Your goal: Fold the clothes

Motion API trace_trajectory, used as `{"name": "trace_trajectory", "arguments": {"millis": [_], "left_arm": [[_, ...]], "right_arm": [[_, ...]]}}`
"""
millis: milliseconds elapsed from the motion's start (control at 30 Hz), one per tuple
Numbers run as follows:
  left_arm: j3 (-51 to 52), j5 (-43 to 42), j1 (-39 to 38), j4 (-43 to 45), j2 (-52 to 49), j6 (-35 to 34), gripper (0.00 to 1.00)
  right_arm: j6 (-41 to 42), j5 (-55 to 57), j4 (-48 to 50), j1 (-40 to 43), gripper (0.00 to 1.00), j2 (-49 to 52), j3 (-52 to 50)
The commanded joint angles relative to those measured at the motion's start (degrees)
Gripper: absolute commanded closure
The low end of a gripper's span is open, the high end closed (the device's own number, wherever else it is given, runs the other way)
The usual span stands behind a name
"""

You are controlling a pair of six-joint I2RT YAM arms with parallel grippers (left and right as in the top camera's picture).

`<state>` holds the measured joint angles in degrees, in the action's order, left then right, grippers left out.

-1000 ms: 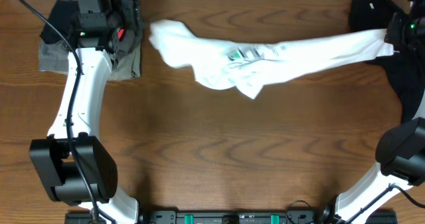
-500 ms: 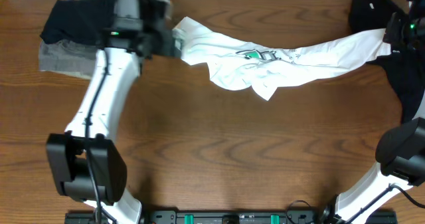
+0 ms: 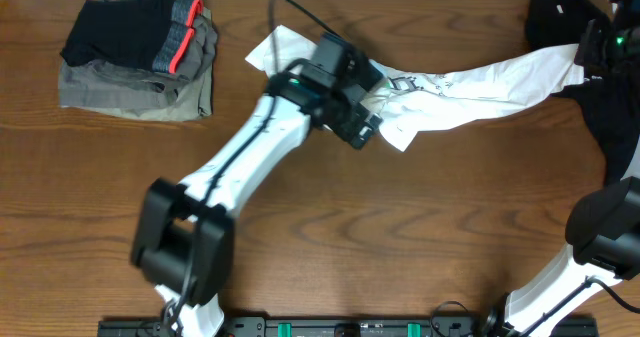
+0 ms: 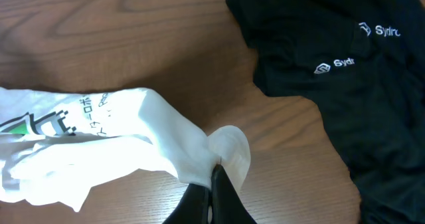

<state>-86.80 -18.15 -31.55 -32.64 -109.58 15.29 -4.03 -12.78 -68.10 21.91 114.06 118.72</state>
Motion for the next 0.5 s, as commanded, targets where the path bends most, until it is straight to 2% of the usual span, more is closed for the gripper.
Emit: {"name": "trace_trajectory", "arguments": {"millis": [0, 167, 400, 467], "left_arm": [[0.7, -0.5, -0.3, 2.4, -4.5, -2.8, 0.06], [0.7, -0.5, -0.3, 7.9, -8.1, -8.9, 0.06], [0.7, -1.2, -0.7, 15.0, -10.8, -25.1, 0.06], [0.7, -2.7, -1.0, 16.5, -11.2, -26.9, 0.10]], "right_arm": [[-0.8, -1.0, -0.1, 0.5, 0.99, -0.8, 0.4], [-0.8, -1.0, 0.0, 0.5, 0.99, -0.8, 0.4], [-0.8, -1.0, 0.0, 0.5, 0.99, -0.8, 0.4], [-0.8, -1.0, 0.0, 0.5, 0.99, -0.8, 0.4]]}}
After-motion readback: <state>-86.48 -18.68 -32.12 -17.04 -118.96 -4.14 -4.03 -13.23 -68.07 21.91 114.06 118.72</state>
